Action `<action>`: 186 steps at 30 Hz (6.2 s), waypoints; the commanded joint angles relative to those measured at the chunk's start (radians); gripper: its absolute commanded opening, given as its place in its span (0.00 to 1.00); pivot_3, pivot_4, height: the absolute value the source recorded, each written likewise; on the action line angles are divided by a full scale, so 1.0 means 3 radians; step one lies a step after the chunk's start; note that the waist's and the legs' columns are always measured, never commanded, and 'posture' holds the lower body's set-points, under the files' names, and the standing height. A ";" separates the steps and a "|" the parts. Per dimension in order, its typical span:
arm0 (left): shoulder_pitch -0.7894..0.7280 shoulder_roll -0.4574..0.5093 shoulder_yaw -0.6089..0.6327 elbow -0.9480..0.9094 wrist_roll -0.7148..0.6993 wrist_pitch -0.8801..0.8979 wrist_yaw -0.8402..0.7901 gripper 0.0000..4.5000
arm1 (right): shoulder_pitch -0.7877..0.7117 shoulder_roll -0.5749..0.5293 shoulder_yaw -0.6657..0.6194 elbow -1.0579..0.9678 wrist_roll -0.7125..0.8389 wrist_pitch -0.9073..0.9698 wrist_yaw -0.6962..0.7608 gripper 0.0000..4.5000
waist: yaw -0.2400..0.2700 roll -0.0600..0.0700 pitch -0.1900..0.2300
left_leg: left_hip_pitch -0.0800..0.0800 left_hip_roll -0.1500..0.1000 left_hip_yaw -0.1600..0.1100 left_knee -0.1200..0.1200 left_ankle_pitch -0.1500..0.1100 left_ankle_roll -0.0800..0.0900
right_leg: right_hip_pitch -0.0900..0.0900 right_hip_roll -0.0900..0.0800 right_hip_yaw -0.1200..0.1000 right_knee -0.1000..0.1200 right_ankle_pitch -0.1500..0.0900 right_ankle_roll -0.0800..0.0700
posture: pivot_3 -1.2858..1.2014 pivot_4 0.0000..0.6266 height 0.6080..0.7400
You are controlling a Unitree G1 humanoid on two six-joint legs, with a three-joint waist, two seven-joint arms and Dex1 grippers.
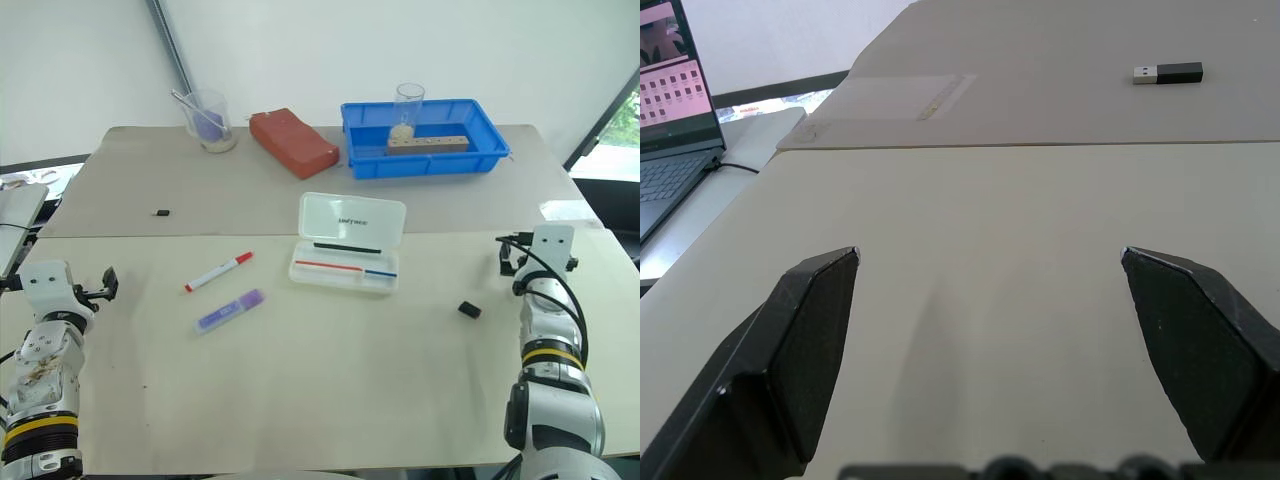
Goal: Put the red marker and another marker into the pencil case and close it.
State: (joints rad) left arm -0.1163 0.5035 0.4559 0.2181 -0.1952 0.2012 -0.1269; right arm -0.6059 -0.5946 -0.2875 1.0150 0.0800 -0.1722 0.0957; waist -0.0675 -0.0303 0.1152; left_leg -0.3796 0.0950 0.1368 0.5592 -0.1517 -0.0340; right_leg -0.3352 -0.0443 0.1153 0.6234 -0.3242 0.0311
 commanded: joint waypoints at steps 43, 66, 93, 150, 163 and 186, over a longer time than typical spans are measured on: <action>-0.2396 -0.0457 -0.2820 0.1723 0.0690 -0.1340 -0.3664 0.71 | 0.1493 0.0033 0.1129 -0.5241 0.0740 0.2606 0.1559 1.00 | 0.0183 0.0038 0.0004 | -0.0103 -0.0038 -0.0103 0.0043 0.0021 0.0072 | -0.0055 0.0007 -0.0041 0.0011 0.0004 0.0002 | 0.52 0.24 1.00; -0.1135 0.0020 -0.2819 -0.1054 0.0549 0.0429 -0.3643 0.01 | 0.1373 -0.0475 0.1071 -0.5144 0.1099 0.2639 0.2468 1.00 | 0.0191 0.0053 -0.0005 | -0.0111 -0.0043 -0.0138 0.0052 0.0023 0.0075 | -0.0048 0.0011 -0.0062 0.0019 0.0003 0.0001 | 0.52 0.24 1.00; -0.1050 0.0391 -0.2701 -0.1444 0.0454 0.0236 -0.3639 0.99 | 0.1274 -0.0595 0.1011 -0.5147 0.1296 0.2757 0.2591 1.00 | 0.0184 0.0053 -0.0005 | -0.0113 -0.0045 -0.0146 0.0053 0.0024 0.0076 | -0.0050 0.0011 -0.0062 0.0020 0.0004 -0.0001 | 0.52 0.24 1.00; -0.1276 0.0945 -0.1691 -0.1805 -0.0958 0.1470 -0.3289 0.03 | 0.0799 -0.0903 0.1178 -0.5237 0.1667 0.3170 0.2733 1.00 | 0.0209 0.0052 -0.0019 | -0.0111 -0.0044 -0.0159 0.0051 0.0026 0.0080 | -0.0053 0.0014 -0.0074 0.0029 0.0007 -0.0014 | 0.52 0.24 1.00; -0.1825 -0.0005 -0.2955 -0.0269 0.0406 0.0121 -0.3155 0.03 | 0.1131 -0.0816 0.0965 -0.5376 0.1675 0.3262 0.2412 1.00 | 0.0234 0.0050 -0.0018 | -0.0119 -0.0053 -0.0173 0.0059 0.0026 0.0081 | -0.0054 0.0019 -0.0066 0.0025 0.0007 -0.0012 | 0.52 0.24 1.00; -0.1618 0.0243 -0.2329 -0.0918 0.0342 0.0463 -0.3229 0.99 | 0.1041 -0.0812 0.0983 -0.5380 0.1687 0.3269 0.2356 1.00 | 0.0178 0.0053 -0.0019 | -0.0119 -0.0053 -0.0179 0.0058 0.0026 0.0082 | -0.0055 0.0023 -0.0066 0.0030 0.0007 -0.0011 | 0.52 0.24 1.00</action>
State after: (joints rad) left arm -0.6215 0.5447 -0.3170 0.0318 -0.0546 0.2856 -1.1128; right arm -0.2671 -0.8380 0.0185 -0.5841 0.5750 0.8148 0.7964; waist -0.0140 -0.0144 0.1094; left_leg -0.4149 0.0794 0.0830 0.5760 -0.1438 -0.0095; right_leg -0.3515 -0.0373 0.0954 0.6324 -0.3221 0.0279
